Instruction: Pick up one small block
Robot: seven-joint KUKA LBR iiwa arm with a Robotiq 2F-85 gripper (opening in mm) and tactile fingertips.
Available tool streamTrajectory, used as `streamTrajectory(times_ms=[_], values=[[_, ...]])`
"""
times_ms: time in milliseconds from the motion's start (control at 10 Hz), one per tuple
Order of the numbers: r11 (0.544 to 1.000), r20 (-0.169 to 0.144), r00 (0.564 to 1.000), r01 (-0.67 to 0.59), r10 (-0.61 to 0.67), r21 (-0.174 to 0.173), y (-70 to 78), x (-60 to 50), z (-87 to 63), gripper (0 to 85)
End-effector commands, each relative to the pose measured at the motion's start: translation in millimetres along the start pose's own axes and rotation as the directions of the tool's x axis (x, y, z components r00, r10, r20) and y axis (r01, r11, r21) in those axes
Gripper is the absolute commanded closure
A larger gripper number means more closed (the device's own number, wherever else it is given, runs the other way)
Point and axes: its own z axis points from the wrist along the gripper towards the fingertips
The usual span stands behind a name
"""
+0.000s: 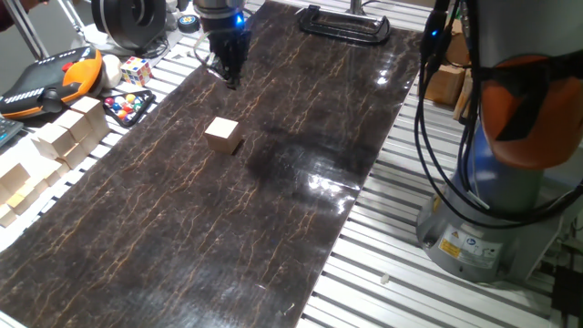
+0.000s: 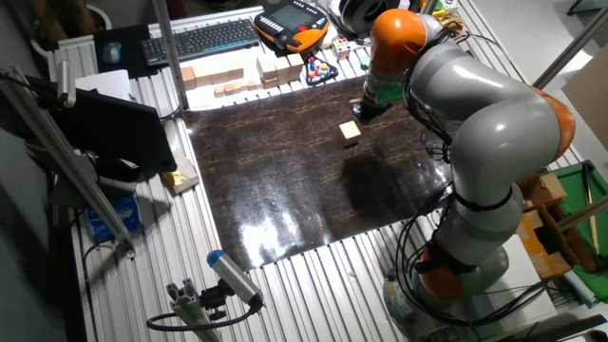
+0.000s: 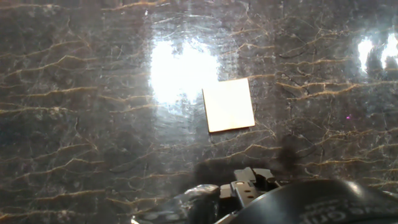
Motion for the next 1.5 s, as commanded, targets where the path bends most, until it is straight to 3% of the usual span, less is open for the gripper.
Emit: streamTrajectory(times_ms=[0, 300, 500, 900, 1100, 1400], values=[[1.0, 0.003, 1.0, 0.003, -0.003, 0.022, 3.4, -0.2, 3.1, 84.3], [0.998, 0.003, 1.0, -0.001, 0.0, 0.068, 13.0, -6.5, 18.0, 84.3], [0.998, 0.01, 1.0, -0.016, 0.016, 0.053, 12.1, -15.4, 35.1, 84.3], [0.999, 0.011, 1.0, 0.011, -0.011, 0.031, 9.5, -22.0, 49.0, 84.3], [1.0, 0.004, 1.0, 0.024, -0.024, -0.012, 4.9, -28.3, 59.3, 84.3], [0.999, 0.001, 0.999, 0.037, -0.037, -0.018, -0.2, -36.3, 80.1, 84.3]])
